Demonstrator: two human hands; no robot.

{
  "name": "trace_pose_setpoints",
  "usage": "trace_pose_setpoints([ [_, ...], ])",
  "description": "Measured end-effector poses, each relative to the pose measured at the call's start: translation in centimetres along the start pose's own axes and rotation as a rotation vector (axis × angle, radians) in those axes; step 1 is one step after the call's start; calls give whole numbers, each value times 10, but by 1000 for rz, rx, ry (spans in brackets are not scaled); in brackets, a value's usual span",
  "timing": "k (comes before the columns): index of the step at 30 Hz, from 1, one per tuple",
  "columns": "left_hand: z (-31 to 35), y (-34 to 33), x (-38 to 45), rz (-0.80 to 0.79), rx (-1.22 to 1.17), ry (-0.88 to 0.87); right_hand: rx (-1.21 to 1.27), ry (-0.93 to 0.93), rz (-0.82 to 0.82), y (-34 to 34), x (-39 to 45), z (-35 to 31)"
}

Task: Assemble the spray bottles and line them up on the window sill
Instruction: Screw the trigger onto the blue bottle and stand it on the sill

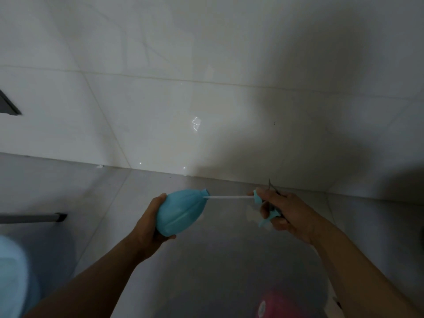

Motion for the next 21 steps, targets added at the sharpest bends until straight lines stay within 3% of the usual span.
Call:
trace_pose_setpoints([
  [6,16,6,-6,22,-9,-10,21,56,46,12,-2,-17],
  [14,38,-17,-21,-81,171,7,-259,92,-12,-21,-12,-32],
  [21,90,-49,-41,-124,175,-21,-169,195,37,-46,-15,-74],
])
Point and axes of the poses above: each hand's wrist, its own x-axis towards the middle knuckle, its own y-axis out of the back of the hand, z = x × y, the point moved 2 cm from there along x, towards the middle knuckle, and after that the axes turned 3 degrees about z, right-handed, at the moved point
